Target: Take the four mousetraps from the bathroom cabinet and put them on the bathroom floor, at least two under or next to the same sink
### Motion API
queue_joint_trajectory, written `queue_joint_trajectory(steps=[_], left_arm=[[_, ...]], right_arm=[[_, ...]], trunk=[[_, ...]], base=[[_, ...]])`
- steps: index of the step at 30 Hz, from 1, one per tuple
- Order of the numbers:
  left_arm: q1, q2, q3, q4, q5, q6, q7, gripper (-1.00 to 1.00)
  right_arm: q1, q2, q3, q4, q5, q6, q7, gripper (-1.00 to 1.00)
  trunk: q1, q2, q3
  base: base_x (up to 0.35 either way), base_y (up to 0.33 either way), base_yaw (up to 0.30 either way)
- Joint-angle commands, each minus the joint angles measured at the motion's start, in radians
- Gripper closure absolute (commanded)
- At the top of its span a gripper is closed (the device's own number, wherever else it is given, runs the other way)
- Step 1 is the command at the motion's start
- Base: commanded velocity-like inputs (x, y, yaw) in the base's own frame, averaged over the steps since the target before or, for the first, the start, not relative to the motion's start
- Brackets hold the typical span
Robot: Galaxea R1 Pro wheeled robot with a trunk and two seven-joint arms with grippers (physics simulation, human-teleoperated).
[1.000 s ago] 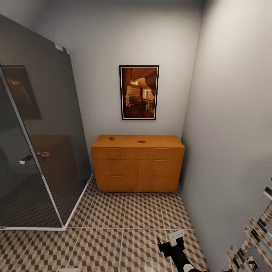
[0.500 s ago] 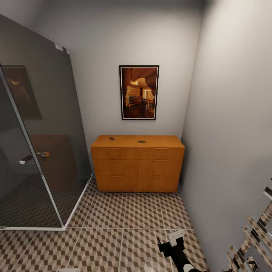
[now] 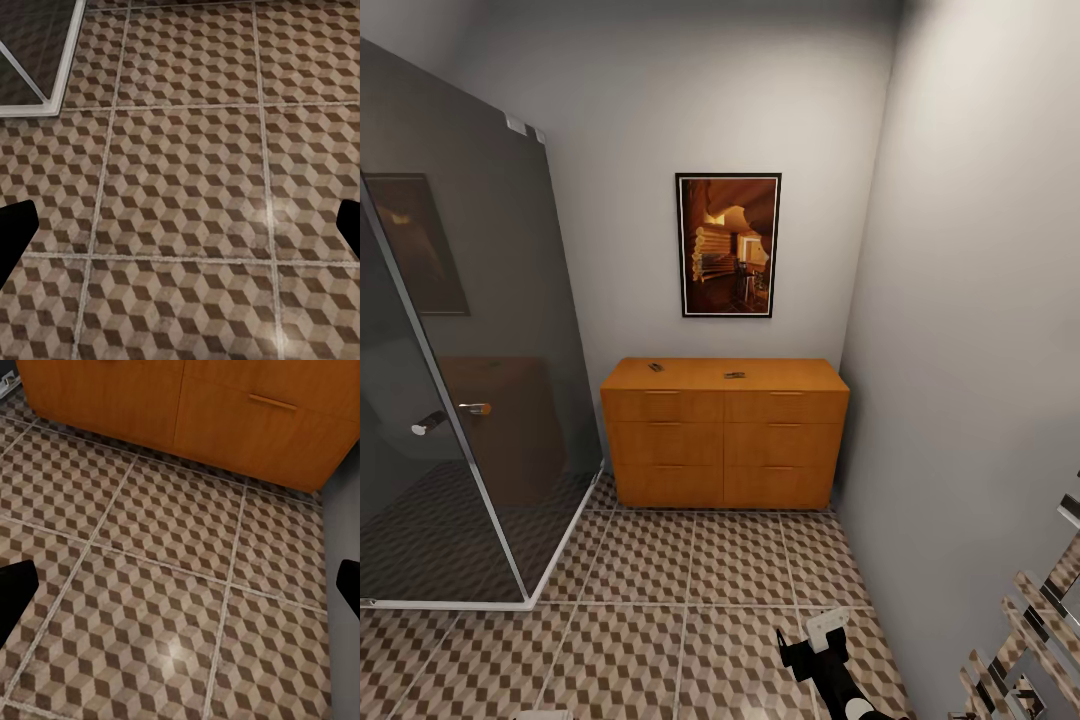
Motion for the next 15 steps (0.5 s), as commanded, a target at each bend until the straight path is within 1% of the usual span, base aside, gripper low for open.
queue_joint_trajectory(steps=[1, 15], left_arm=[[-0.001, 0.000, -0.008, 0.004, 0.008, -0.005, -0.002, -1.00], [-0.001, 0.000, -0.008, 0.004, 0.008, -0.005, -0.002, -1.00]], right_arm=[[0.000, 0.000, 0.003, 0.001, 0.010, -0.001, -0.010, -1.00], [0.000, 0.001, 0.003, 0.001, 0.010, -0.001, -0.010, -1.00]], trunk=[[0.000, -0.001, 0.000], [0.000, -0.001, 0.000]], base=[[0.000, 0.000, 0.000], [0.000, 0.000, 0.000]])
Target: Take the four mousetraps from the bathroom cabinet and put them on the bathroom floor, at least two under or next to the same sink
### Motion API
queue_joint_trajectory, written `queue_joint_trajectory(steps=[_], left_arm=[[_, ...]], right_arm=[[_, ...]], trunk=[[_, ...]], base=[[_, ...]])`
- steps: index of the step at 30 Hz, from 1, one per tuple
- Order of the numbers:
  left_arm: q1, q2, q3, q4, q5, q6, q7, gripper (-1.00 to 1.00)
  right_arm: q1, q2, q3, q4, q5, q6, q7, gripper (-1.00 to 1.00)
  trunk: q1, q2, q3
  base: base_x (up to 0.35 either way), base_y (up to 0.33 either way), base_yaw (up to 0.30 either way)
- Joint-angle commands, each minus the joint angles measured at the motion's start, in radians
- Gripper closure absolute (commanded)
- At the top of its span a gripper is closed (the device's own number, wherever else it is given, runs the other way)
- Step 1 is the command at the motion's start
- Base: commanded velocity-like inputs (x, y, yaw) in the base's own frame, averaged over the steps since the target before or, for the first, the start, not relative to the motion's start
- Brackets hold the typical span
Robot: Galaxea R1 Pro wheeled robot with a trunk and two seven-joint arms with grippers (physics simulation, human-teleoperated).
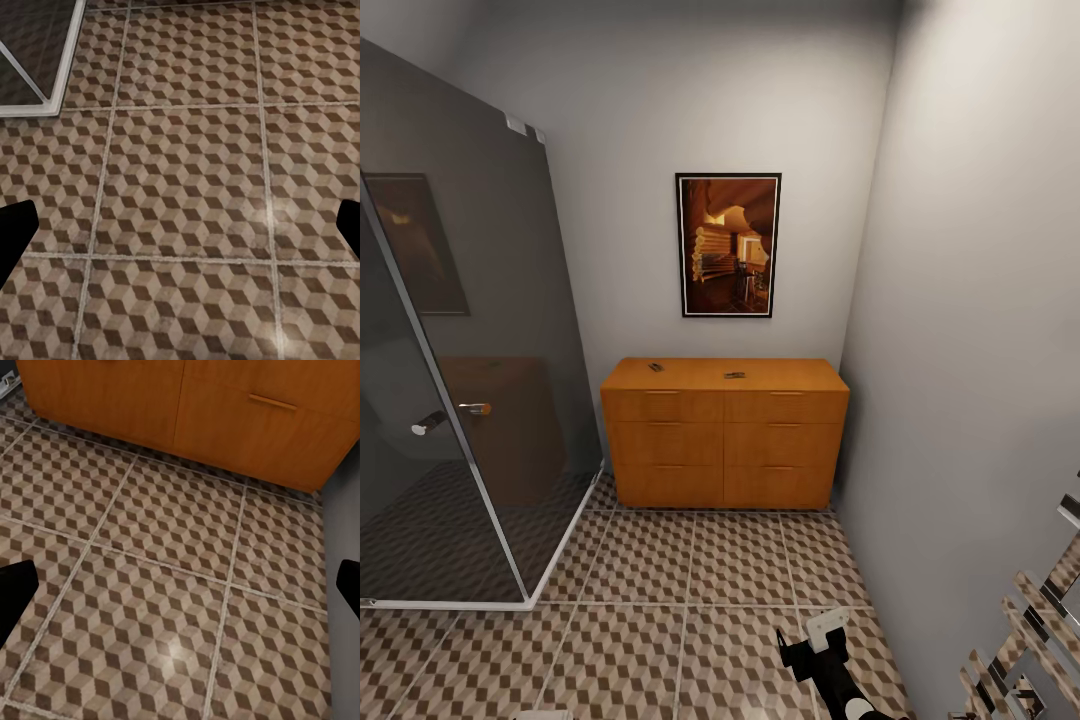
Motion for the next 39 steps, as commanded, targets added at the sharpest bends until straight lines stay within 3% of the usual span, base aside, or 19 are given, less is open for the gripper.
queue_joint_trajectory(steps=[1, 39], left_arm=[[-0.001, 0.000, -0.008, 0.004, 0.008, -0.005, -0.002, -1.00], [-0.001, 0.000, -0.008, 0.004, 0.008, -0.005, -0.002, -1.00]], right_arm=[[0.000, 0.000, 0.003, 0.001, 0.010, -0.001, -0.010, -1.00], [0.000, 0.000, 0.003, 0.001, 0.010, -0.001, -0.010, -1.00]], trunk=[[0.000, -0.001, 0.000], [0.000, -0.001, 0.000]], base=[[0.000, 0.000, 0.000], [0.000, 0.000, 0.000]])
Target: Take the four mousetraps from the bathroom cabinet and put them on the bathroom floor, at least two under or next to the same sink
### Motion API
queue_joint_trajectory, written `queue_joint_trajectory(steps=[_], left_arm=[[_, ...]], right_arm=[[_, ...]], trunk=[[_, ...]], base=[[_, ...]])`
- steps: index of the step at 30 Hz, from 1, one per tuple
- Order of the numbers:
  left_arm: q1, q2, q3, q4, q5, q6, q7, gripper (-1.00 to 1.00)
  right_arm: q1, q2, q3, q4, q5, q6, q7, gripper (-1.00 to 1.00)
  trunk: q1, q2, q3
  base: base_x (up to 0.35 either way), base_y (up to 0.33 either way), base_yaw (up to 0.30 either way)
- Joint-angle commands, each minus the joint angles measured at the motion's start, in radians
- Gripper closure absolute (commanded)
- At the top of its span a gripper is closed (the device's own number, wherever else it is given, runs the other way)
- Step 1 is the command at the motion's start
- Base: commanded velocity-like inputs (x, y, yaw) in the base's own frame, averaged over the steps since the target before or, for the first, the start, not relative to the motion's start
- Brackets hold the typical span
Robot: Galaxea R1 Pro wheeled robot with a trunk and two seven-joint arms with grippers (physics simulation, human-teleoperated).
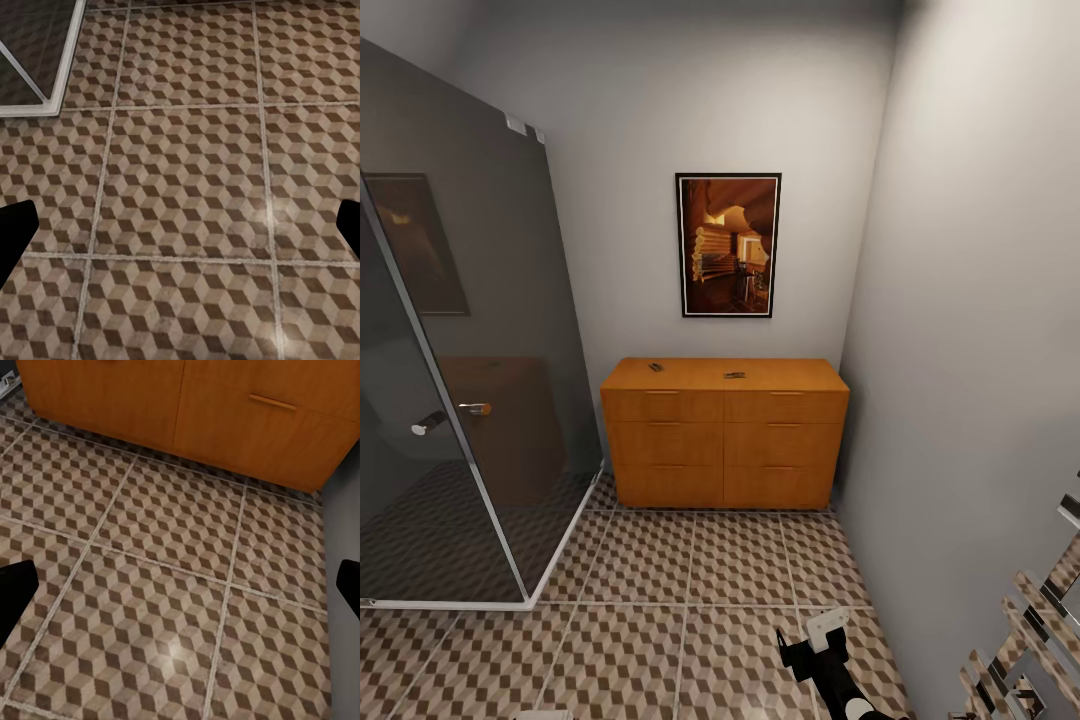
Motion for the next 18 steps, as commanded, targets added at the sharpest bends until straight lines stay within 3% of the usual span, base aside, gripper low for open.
queue_joint_trajectory(steps=[1, 18], left_arm=[[-0.001, 0.000, -0.008, 0.004, 0.008, -0.005, -0.002, -1.00], [-0.001, 0.000, -0.008, 0.004, 0.008, -0.005, -0.002, -1.00]], right_arm=[[0.000, 0.000, 0.003, 0.001, 0.010, -0.001, -0.010, -1.00], [0.000, 0.000, 0.003, 0.001, 0.010, -0.001, -0.010, -1.00]], trunk=[[0.000, -0.001, 0.000], [0.000, -0.001, 0.000]], base=[[0.000, 0.000, 0.000], [0.000, 0.000, 0.000]])
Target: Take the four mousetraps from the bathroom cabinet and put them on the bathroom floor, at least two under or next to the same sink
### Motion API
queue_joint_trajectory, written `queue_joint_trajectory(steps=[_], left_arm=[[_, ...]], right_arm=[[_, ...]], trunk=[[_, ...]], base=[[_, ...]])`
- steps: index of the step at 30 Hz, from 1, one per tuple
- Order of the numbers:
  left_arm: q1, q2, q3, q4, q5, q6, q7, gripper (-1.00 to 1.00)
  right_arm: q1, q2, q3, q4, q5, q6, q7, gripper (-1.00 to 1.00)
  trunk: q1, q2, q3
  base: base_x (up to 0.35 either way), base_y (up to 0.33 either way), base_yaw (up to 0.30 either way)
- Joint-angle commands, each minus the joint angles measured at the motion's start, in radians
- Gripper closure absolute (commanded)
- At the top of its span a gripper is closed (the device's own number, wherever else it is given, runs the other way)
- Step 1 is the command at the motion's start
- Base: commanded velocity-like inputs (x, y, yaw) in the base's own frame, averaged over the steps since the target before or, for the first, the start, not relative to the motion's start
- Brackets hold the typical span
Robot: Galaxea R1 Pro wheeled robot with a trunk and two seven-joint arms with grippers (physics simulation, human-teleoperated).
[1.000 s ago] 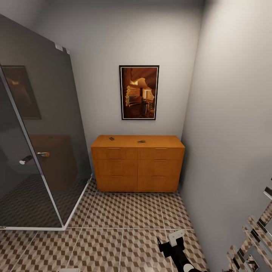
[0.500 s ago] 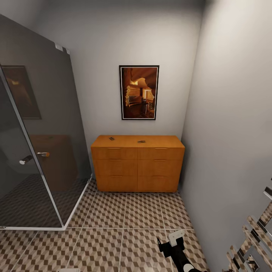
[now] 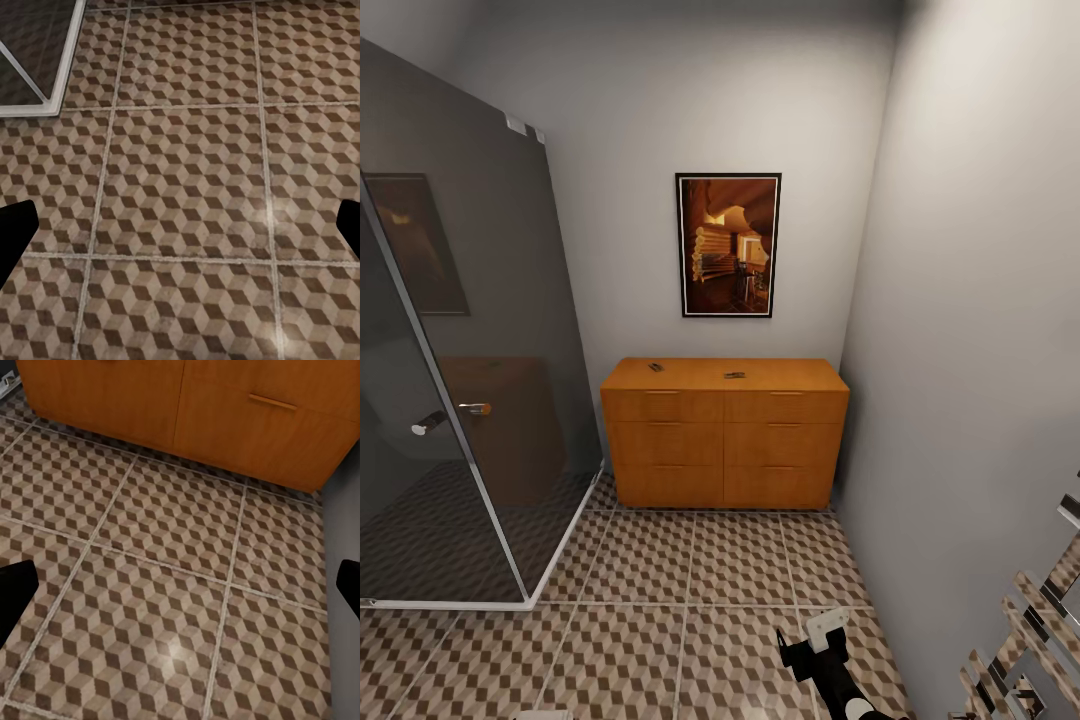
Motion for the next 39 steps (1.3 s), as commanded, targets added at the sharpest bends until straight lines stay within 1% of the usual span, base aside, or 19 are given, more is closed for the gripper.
queue_joint_trajectory(steps=[1, 39], left_arm=[[-0.001, 0.000, -0.008, 0.004, 0.008, -0.005, -0.002, -1.00], [-0.001, 0.000, -0.008, 0.004, 0.008, -0.005, -0.002, -1.00]], right_arm=[[0.000, 0.000, 0.003, 0.001, 0.010, -0.001, -0.010, -1.00], [-0.001, 0.000, 0.003, 0.001, 0.010, -0.001, -0.010, -1.00]], trunk=[[0.000, -0.001, 0.000], [0.000, -0.001, 0.000]], base=[[0.000, 0.000, 0.000], [0.000, 0.000, 0.000]])
